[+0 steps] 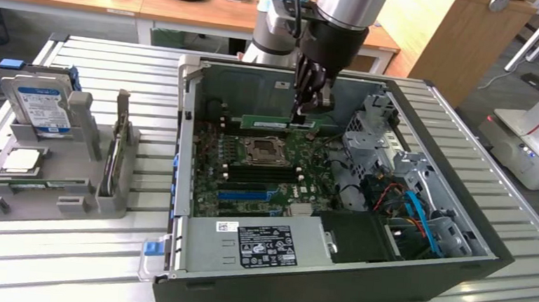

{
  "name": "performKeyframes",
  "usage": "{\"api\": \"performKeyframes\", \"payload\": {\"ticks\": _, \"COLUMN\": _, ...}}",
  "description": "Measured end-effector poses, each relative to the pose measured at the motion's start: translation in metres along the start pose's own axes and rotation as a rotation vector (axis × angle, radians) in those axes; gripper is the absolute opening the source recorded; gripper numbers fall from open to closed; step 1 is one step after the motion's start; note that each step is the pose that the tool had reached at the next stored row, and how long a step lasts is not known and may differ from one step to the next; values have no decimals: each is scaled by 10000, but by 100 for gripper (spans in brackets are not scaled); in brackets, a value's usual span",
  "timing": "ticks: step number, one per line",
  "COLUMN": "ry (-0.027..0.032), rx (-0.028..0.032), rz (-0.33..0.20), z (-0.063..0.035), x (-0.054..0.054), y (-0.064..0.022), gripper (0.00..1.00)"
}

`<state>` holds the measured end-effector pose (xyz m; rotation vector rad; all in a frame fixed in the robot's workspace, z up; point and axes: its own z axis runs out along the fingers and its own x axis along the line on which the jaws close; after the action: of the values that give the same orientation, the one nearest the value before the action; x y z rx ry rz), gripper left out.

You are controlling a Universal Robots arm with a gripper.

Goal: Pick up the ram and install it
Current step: 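Insert the ram into the slot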

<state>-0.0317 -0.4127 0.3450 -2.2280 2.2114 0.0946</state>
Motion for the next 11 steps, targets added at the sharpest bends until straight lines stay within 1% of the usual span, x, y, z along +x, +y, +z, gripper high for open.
{"api": "performKeyframes", "payload": {"ticks": 11, "ry": -4, "rx": 4, "rz": 115, "z": 195, "x": 9, "y": -8, "gripper": 12}}
